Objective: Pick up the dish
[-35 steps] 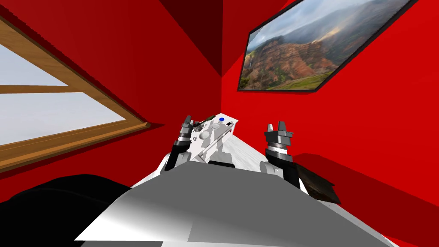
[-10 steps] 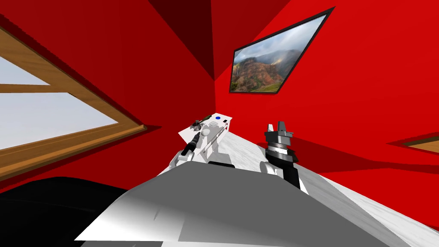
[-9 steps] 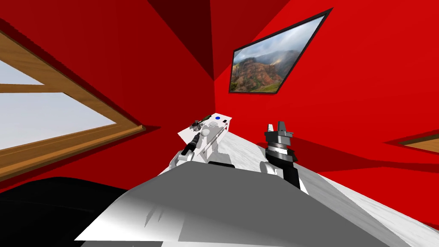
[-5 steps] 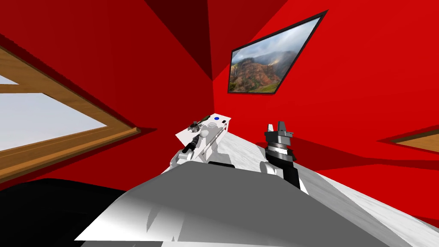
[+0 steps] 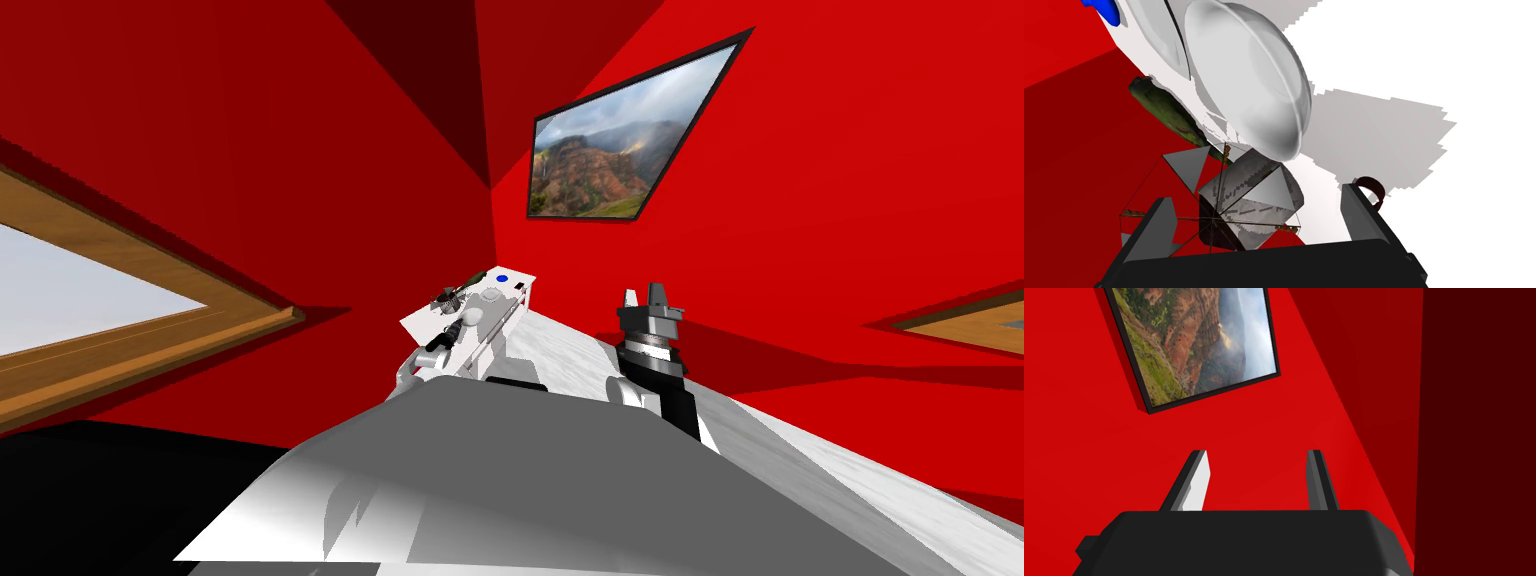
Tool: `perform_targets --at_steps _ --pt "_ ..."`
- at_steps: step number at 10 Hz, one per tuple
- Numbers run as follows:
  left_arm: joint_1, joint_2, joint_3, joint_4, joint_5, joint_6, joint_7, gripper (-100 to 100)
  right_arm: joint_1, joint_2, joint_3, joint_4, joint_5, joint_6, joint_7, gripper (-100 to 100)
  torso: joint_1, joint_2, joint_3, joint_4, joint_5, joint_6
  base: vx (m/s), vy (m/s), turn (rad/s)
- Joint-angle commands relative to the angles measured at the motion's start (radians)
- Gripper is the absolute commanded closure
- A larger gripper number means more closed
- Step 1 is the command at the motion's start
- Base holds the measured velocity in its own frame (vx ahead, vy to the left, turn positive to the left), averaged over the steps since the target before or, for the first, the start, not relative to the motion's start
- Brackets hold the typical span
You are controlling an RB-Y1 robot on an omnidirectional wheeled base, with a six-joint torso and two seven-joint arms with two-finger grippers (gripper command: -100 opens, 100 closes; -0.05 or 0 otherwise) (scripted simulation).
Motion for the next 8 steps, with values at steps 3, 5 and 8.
perform_targets --at_steps 3,5,8 --pt "-0.032 0.034 0.002 0.071 0.041 0.094 0.017 -100 0.000 0.000 0.000 0.000 0.000 0.000 0.000 0 -0.001 0.004 0.002 0.001 0.000 0.000 0.076 -0.011 -0.045" --pt "-0.053 0.052 0.003 0.119 0.065 0.145 0.027 -100 0.000 0.000 0.000 0.000 0.000 0.000 0.000 0 0.000 0.001 0.001 0.000 0.000 0.000 0.129 -0.001 -0.066" --pt "-0.072 0.066 0.002 0.174 0.092 0.201 0.038 -100 0.000 0.000 0.000 0.000 0.000 0.000 0.000 0 -0.002 0.000 0.000 0.000 0.000 0.000 0.116 -0.020 -0.047"
